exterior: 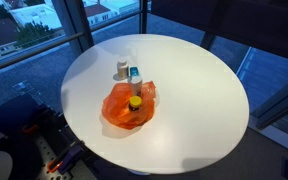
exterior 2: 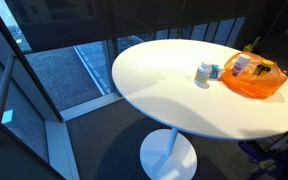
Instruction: Put the white bottle inside the plastic bag
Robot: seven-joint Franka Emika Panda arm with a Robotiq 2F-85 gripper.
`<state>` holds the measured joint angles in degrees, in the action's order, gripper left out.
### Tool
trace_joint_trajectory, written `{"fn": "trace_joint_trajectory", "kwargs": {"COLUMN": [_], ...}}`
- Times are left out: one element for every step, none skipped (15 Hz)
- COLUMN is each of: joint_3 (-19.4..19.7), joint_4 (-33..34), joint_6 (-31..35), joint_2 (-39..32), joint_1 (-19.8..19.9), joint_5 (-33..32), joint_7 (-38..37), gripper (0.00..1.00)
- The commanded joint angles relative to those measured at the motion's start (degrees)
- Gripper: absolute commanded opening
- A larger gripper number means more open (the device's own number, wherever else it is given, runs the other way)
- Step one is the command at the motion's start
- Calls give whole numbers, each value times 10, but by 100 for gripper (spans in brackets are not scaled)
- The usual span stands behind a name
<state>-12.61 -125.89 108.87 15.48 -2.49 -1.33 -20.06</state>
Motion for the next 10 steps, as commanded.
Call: {"fn": "trace_joint_trajectory", "kwargs": {"joint_3": [15,20,24,29,33,38,44,49,55,60], "joint_4": [39,43,47,50,53,56,57,59,61,61], "joint_6": [21,31,40,52,64,77,91,103,115,128], "joint_2": [-62,-76,-90,-104,-117,-130,-142,-154,-166,-174], "joint_1": [0,0,-1,-1,-2,-2,-2,-2,-2,-3], "joint_5": [-16,-19,-22,-26,-29,-35,-36,-36,-36,-39], "joint_7": [-19,-21,-23,-24,-26,-30,-31,-31,-31,-34], "gripper": [100,100,100,100,100,100,100,100,100,100]}}
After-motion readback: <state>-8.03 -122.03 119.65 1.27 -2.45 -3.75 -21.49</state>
